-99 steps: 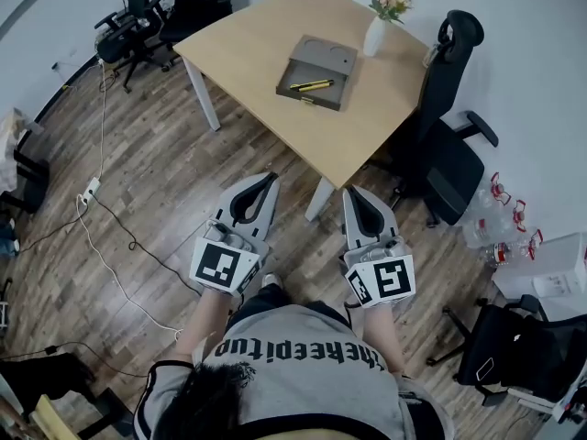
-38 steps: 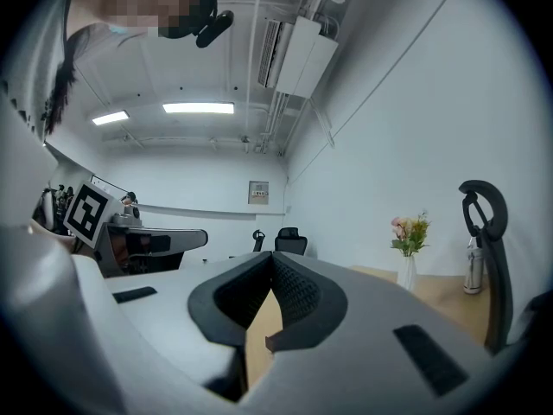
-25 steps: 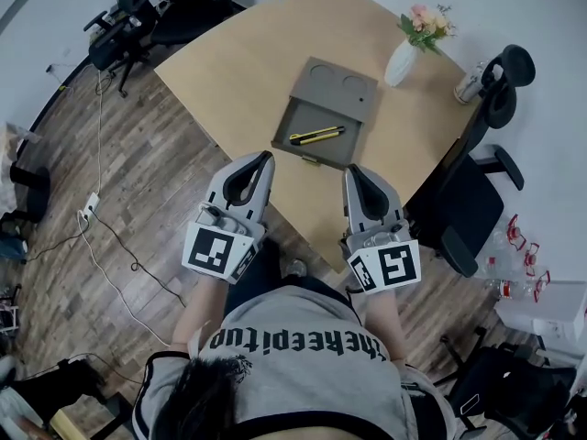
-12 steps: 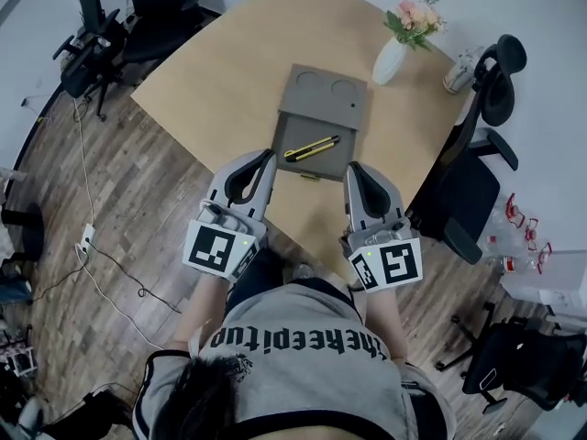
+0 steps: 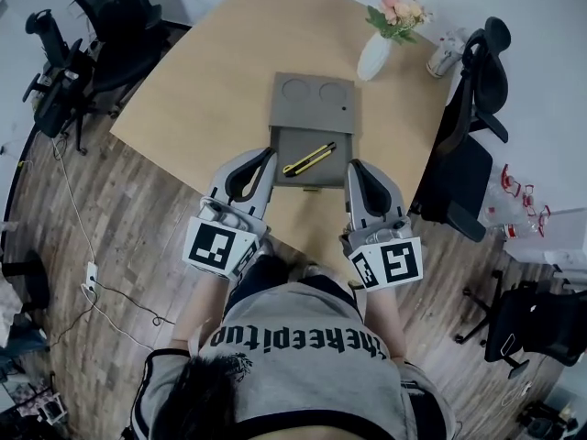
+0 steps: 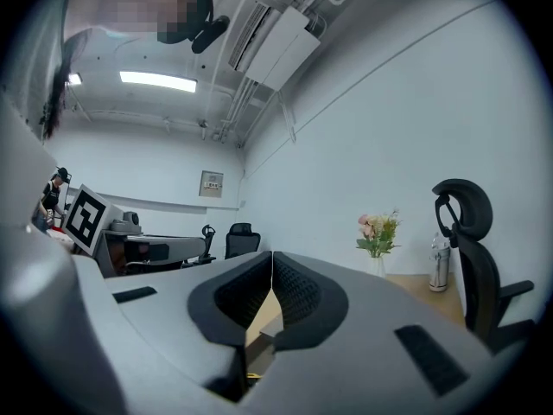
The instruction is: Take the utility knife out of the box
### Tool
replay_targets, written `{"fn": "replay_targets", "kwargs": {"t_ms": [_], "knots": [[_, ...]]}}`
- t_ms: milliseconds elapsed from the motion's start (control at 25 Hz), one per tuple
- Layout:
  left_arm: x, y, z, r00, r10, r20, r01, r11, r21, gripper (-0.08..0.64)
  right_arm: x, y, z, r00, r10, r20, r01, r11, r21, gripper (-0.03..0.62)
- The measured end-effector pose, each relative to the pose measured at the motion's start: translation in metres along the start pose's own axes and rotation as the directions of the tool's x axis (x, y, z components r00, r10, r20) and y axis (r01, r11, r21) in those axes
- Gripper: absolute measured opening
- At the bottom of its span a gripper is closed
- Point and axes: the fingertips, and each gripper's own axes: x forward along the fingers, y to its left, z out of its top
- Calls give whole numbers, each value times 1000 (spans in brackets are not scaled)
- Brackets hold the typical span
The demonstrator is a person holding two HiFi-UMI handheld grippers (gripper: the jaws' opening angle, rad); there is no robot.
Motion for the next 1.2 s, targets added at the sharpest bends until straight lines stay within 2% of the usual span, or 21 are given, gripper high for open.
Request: {"fn": "replay_targets", "kwargs": {"t_ms": [360,760,1200], "knots": [[23,24,-6,991,-134,-18,134,991,-16,18,17,-2,-2,990,-140,1,140,990,-3,6],[43,32,-18,960,-278,-28,277,960,-39,18,18,-4,-12,957,-289,-19,289,957,-16,6],[65,29,-40,933,-353,-71,347,934,-86,18,6,-18,-26,914,-401,-67,401,916,-19,6]]}}
